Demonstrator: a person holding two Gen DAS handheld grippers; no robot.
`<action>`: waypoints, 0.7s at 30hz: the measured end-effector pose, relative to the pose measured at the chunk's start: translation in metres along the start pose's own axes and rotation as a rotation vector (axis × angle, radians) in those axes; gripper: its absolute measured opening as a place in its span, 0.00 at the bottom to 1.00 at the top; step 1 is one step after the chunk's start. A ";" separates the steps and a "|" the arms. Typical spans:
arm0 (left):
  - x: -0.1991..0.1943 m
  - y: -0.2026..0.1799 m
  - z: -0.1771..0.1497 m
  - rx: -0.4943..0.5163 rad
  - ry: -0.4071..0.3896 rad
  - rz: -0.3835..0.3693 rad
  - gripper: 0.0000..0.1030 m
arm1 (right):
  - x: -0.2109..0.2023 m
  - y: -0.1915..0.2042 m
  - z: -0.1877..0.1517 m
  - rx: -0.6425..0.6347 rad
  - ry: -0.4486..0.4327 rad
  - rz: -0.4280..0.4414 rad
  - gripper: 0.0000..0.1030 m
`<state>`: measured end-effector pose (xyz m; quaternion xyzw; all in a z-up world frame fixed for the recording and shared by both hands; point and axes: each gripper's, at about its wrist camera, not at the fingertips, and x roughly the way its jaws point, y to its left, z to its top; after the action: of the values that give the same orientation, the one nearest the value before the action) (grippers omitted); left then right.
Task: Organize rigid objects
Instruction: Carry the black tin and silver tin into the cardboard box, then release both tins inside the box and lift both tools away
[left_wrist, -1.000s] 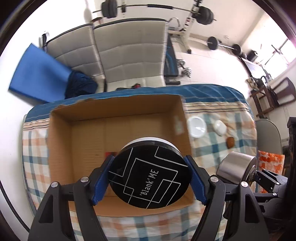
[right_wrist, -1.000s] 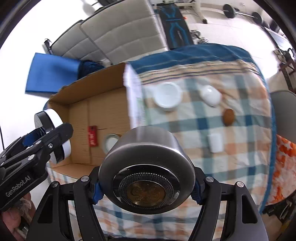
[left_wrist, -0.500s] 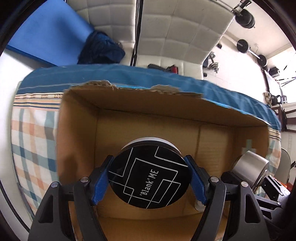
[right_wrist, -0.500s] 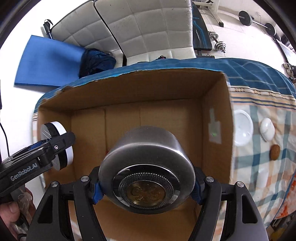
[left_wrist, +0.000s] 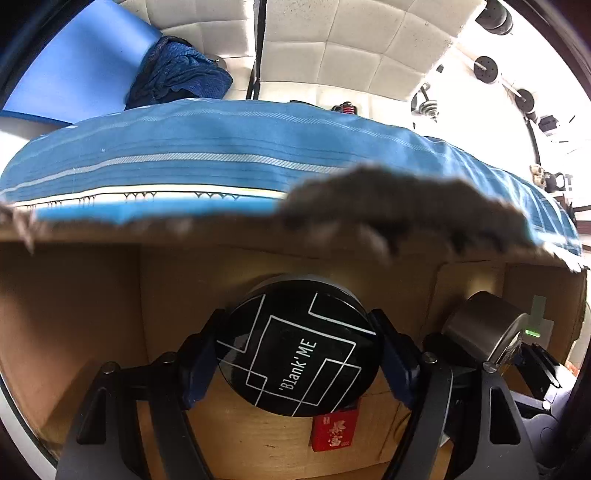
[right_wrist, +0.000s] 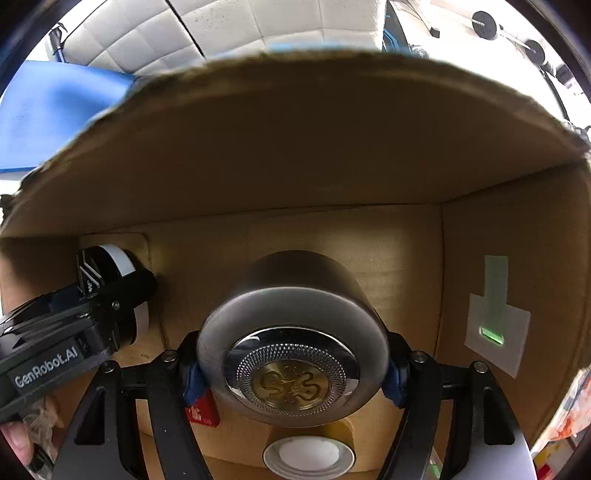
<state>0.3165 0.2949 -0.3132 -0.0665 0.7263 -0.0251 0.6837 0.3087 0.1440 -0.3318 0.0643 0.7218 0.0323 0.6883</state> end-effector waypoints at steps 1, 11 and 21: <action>0.000 -0.001 0.001 0.004 0.002 0.010 0.73 | 0.002 -0.001 0.002 0.005 0.006 -0.010 0.72; -0.024 0.001 -0.001 -0.016 -0.012 -0.018 0.73 | -0.011 0.005 0.013 -0.016 0.022 -0.019 0.80; -0.059 -0.003 -0.027 -0.005 -0.043 -0.003 0.89 | -0.048 0.021 -0.034 -0.045 0.007 -0.018 0.93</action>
<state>0.2936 0.2986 -0.2523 -0.0699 0.7113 -0.0226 0.6990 0.2782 0.1598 -0.2799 0.0422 0.7237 0.0425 0.6875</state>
